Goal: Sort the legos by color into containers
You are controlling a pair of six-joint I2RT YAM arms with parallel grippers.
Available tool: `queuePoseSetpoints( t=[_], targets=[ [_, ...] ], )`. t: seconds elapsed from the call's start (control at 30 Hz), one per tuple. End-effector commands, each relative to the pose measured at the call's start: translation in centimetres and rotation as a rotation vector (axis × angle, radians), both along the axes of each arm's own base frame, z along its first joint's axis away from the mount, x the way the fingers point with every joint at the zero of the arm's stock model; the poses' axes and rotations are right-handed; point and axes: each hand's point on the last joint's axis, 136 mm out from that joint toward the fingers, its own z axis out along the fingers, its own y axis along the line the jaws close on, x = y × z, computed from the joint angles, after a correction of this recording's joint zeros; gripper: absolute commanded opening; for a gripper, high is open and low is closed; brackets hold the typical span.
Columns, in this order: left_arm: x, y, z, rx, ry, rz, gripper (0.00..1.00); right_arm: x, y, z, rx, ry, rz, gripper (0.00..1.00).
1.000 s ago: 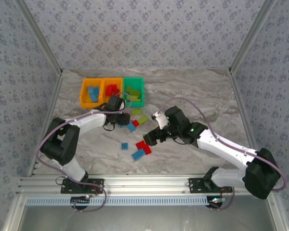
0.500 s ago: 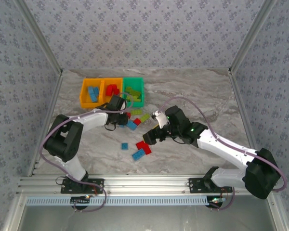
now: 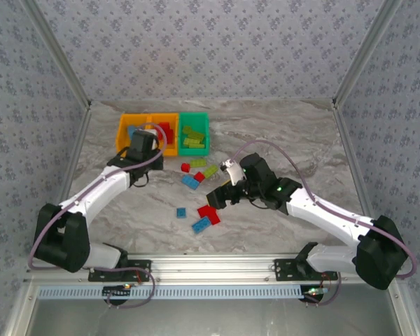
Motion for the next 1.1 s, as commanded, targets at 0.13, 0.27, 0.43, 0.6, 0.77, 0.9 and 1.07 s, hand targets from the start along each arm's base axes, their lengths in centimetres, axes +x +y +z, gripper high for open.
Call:
queuePoseSetpoints(
  t=[0.13, 0.27, 0.43, 0.6, 0.77, 0.9, 1.07],
  targets=[
    [9.1, 8.4, 3.5, 0.032, -0.144, 0.261, 0.15, 0.1, 0.1, 0.6, 0.027, 0.017, -0.024, 0.92],
    [13.5, 9.6, 1.9, 0.032, -0.085, 0.257, 0.17, -0.1, -0.1, 0.2, 0.026, 0.027, -0.031, 0.92],
    [15.8, 10.7, 0.5, 0.016, -0.038, 0.269, 0.35, -0.2, -0.8, -0.4, 0.004, 0.030, -0.051, 0.92],
    [14.5, 9.7, 2.1, -0.047, -0.075, 0.240, 0.43, 0.5, -1.5, -1.1, -0.010, 0.030, -0.090, 0.92],
    [11.0, 7.8, 5.7, -0.156, -0.133, 0.194, 0.43, 2.0, -1.6, -1.3, -0.019, 0.017, -0.155, 0.92],
    [6.2, 3.9, 8.4, -0.215, -0.192, 0.099, 0.43, 4.5, -1.9, -1.7, -0.076, -0.017, -0.265, 0.90],
    [-0.8, -1.1, 8.4, -0.178, -0.233, -0.038, 0.43, 7.4, 1.1, -2.0, -0.083, -0.046, -0.274, 0.89]
  ],
)
